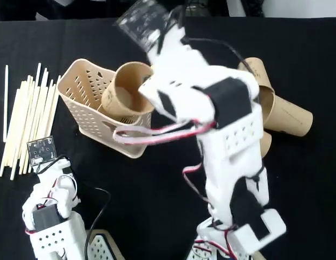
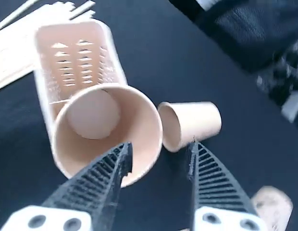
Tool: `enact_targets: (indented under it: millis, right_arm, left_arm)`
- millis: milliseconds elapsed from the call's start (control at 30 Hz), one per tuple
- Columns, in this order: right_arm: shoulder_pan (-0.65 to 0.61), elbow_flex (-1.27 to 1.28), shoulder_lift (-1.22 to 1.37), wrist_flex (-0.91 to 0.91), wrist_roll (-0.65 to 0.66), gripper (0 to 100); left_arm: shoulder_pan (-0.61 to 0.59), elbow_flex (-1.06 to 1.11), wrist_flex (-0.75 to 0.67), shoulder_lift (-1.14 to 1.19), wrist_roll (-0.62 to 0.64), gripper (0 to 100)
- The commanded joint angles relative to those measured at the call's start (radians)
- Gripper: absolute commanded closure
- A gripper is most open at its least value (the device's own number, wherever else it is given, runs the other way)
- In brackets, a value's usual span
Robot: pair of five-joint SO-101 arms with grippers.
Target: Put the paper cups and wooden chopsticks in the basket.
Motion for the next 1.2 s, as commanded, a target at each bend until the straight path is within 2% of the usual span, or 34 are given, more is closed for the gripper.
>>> enact_targets:
  millis: [0, 100, 233, 433, 733, 1167]
  right_arm:
    - [-0.072, -0.050, -0.062, 0.029, 0.052, 81.5]
    - [-0.107, -0.039, -0.079, 0.029, 0.055, 84.1]
    - [-0.121, 0.048, -0.045, -0.006, 0.051, 98.5]
    - [-0.121, 0.114, 0.071, -0.149, 0.051, 98.7]
    - [-0.186, -0.088, 0.113, -0.192, 0.051, 98.6]
    - [-0.203, -0.002, 0.240, -0.367, 0.057, 98.6]
  left_arm:
    - [-0.004, 0.016, 0.008, -0.009, 0.008, 97]
    - [-0.004, 0.016, 0.008, -0.009, 0.008, 97]
    - [-0.004, 0.016, 0.008, -0.009, 0.008, 97]
    - [-0.004, 0.016, 0.008, -0.009, 0.008, 97]
    - [-0.004, 0.016, 0.008, -0.009, 0.008, 97]
    - [-0.004, 0.016, 0.008, -0.009, 0.008, 97]
